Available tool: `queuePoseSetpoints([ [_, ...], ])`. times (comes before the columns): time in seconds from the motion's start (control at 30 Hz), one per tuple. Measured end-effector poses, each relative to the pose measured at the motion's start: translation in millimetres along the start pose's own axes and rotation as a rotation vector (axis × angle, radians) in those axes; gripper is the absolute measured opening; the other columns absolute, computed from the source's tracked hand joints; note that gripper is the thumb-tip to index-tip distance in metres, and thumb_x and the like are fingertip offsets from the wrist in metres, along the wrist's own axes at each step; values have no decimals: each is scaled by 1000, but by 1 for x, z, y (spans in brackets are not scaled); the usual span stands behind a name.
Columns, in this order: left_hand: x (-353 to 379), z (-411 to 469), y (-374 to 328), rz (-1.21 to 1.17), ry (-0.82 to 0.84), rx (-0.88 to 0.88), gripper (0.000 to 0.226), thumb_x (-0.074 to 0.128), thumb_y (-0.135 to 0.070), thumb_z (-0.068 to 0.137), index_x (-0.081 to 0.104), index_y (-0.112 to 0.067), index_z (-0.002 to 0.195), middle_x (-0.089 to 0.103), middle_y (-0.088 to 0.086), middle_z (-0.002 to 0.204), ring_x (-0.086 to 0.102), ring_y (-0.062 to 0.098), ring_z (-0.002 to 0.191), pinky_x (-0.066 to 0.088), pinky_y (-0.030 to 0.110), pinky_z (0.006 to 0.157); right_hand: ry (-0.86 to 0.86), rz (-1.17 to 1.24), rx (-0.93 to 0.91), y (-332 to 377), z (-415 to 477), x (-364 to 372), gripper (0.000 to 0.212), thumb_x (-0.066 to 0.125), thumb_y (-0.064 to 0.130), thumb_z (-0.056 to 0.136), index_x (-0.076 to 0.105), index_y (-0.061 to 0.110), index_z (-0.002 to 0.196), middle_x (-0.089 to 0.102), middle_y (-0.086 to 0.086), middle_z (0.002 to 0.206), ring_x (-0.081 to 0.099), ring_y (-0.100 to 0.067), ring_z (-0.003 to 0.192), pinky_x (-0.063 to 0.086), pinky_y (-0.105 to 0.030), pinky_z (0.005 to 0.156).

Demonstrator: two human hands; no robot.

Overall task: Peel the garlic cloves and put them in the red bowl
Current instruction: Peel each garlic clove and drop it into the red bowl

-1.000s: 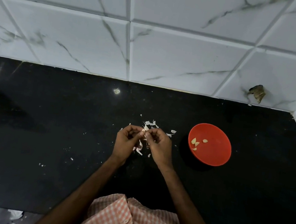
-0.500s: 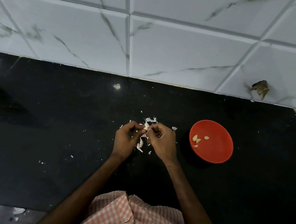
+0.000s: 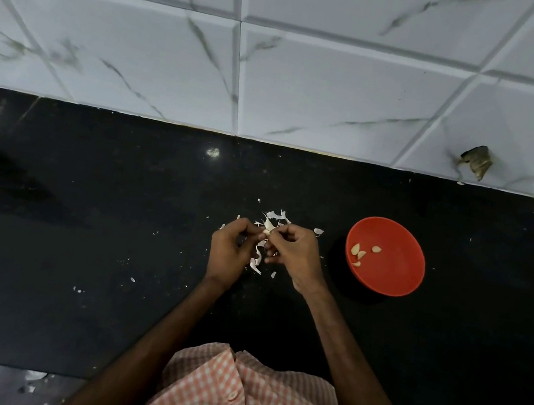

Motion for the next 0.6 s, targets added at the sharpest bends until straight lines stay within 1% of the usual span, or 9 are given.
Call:
queuePoseSetpoints([
  [0.07,2,0,4,-97,33,-45,2,70,-2,92,68,-3,91,74,2,87,71,26,71,61,45,58,18,44,6,2,-2,2,14,60,0,95,69,2,84,66,-11,68,61,-15,57,55,-27,50],
  [0.1,2,0,5,-141,49,-64,7,69,-3,93,69,-5,99,74,4,87,72,29,75,61,50,60,27,58,8,3,-2,3,15,60,0,96,69,2,85,66,-10,68,60,-14,57,55,-26,50],
  [0.17,5,-1,7,-211,84,-106,22,65,-2,95,69,-8,116,74,6,88,72,29,81,62,49,64,43,71,9,5,-2,5,16,59,-1,96,68,3,84,66,-8,68,60,-12,56,54,-25,49],
  [0.2,8,-2,8,-254,98,-144,24,63,-1,96,69,-6,119,74,7,91,72,27,84,62,46,65,48,75,8,6,-2,6,16,59,0,96,68,3,84,66,-7,67,60,-12,56,54,-25,49],
  [0.27,12,-5,15,-356,105,-241,20,60,-2,98,70,-4,116,75,11,98,72,26,86,59,43,69,48,79,6,6,-2,7,15,60,1,95,68,4,83,65,-5,65,59,-11,55,52,-25,48],
  [0.4,17,-10,24,-468,113,-362,20,58,-8,100,70,-5,115,74,10,98,70,23,87,59,46,73,56,45,-7,7,-1,8,13,63,4,95,69,4,83,64,-4,64,57,-11,53,49,-24,45],
  [0.47,18,-10,22,-530,109,-390,21,56,-10,101,69,-6,116,74,7,96,70,20,84,60,42,70,56,23,-14,8,-2,8,12,63,3,94,69,2,83,63,-6,64,57,-12,52,47,-23,44],
  [0.53,15,-7,21,-617,65,-429,19,53,-12,102,67,-9,115,74,1,90,69,15,77,59,33,65,42,7,-21,8,-2,6,12,61,1,93,68,-3,84,63,-8,64,56,-14,51,46,-23,44],
  [0.6,10,-4,21,-624,33,-438,19,52,-10,103,67,-10,114,75,-5,87,69,8,73,57,26,62,35,-28,-42,9,-3,3,12,62,4,93,69,-4,88,66,-10,67,57,-13,52,47,-24,45],
])
Point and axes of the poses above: each hand's wrist, its own z-axis towards the middle knuckle, its own x-axis out of the palm, y = z × x, the point moved 10 cm from there along z, towards the middle knuckle
